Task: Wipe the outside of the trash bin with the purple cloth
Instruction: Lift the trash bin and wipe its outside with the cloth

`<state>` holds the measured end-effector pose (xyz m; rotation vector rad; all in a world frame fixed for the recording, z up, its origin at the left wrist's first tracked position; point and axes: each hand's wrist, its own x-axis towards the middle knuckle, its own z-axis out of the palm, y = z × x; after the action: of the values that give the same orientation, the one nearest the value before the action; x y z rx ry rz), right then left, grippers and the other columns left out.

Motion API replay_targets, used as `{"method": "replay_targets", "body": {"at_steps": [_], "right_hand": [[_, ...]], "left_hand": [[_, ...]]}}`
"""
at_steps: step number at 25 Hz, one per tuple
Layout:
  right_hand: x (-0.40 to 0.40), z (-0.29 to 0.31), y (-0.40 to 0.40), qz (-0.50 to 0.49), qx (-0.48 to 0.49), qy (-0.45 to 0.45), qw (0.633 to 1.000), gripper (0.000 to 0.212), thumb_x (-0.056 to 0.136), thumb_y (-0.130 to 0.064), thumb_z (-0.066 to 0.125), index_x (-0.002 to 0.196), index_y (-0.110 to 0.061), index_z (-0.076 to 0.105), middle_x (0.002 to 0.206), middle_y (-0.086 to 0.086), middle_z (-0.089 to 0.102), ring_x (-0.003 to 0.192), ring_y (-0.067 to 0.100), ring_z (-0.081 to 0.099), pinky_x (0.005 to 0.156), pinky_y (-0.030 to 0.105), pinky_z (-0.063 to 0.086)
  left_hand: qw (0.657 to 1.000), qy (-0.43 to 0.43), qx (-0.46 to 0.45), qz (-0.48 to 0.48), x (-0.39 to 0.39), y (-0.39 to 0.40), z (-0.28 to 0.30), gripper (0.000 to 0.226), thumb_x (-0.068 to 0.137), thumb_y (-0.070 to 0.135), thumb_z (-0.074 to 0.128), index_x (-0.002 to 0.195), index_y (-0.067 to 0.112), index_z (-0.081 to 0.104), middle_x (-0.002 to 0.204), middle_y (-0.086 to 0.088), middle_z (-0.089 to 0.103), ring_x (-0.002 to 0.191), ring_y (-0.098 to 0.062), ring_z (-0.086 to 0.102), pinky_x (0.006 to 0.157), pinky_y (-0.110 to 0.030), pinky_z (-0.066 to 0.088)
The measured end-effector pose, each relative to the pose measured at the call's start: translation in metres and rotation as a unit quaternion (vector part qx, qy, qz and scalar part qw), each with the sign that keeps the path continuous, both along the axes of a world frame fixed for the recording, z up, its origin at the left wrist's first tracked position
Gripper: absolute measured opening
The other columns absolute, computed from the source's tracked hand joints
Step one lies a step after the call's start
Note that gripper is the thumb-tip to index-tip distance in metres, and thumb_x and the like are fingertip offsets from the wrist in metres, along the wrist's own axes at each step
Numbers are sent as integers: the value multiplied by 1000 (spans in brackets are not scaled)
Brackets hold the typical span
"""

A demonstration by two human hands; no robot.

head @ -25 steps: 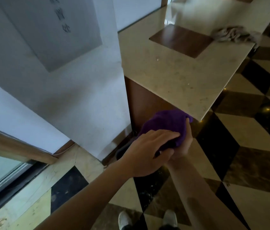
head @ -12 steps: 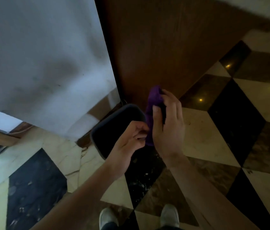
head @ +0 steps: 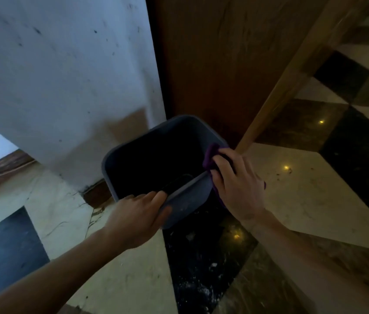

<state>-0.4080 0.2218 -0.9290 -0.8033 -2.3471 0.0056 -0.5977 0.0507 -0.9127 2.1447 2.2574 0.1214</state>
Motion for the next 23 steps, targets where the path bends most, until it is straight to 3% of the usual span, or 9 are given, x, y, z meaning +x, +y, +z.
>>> {"method": "replay_targets", "body": {"at_steps": [2, 6, 11, 14, 17, 20, 23], "right_hand": [[-4, -17, 0, 8, 38, 1, 999, 23, 100, -28, 52, 121, -18, 55, 131, 12, 60, 98, 34, 61, 57, 37, 56], [-4, -22, -14, 31, 71, 7, 997, 28, 94, -25, 63, 120, -20, 52, 128, 12, 64, 93, 35, 62, 59, 41, 56], [2, -5, -7, 6, 6, 92, 996, 27, 98, -29, 54, 123, -18, 52, 133, 10, 56, 100, 32, 58, 66, 33, 52], [5, -9, -11, -23, -26, 122, 992, 28, 99, -29, 54, 123, -16, 53, 134, 7, 53, 103, 27, 54, 69, 30, 50], [5, -20, -28, -40, -62, 110, 991, 27, 98, -26, 56, 122, -13, 57, 131, 10, 58, 101, 29, 57, 70, 40, 55], [-16, -21, -49, -47, -83, 138, 986, 26, 97, -27, 56, 121, -18, 53, 130, 12, 59, 101, 32, 58, 71, 43, 55], [-64, -10, -68, 7, -72, 189, 979, 27, 96, -27, 57, 121, -22, 50, 130, 12, 59, 100, 36, 56, 74, 42, 51]], "left_hand": [[999, 1, 47, 4, -2, 4, -6, 37, 101, 47, 20, 90, 25, 47, 72, 6, 58, 54, -13, 56, 46, -33, 50], [998, 16, 60, 17, 1, 4, -2, 34, 100, 46, 21, 84, 26, 44, 66, 8, 55, 48, -10, 50, 43, -30, 47], [988, 27, 115, 99, -18, 33, 16, 32, 98, 44, 30, 74, 26, 39, 48, 14, 34, 34, -7, 33, 37, -21, 26], [974, -33, 134, 181, -34, 41, 18, 39, 99, 43, 31, 70, 22, 44, 50, 9, 45, 39, -10, 43, 41, -24, 29], [955, -122, 124, 239, -35, 35, 12, 41, 100, 41, 32, 69, 21, 50, 55, 1, 54, 46, -16, 52, 44, -25, 31], [954, -142, 134, 228, -32, 30, 9, 38, 102, 33, 37, 69, 22, 51, 54, 2, 54, 46, -14, 51, 43, -25, 30], [955, -163, 133, 209, -26, 29, 11, 35, 101, 30, 38, 73, 19, 56, 57, 4, 58, 48, -13, 55, 43, -26, 36]]}}
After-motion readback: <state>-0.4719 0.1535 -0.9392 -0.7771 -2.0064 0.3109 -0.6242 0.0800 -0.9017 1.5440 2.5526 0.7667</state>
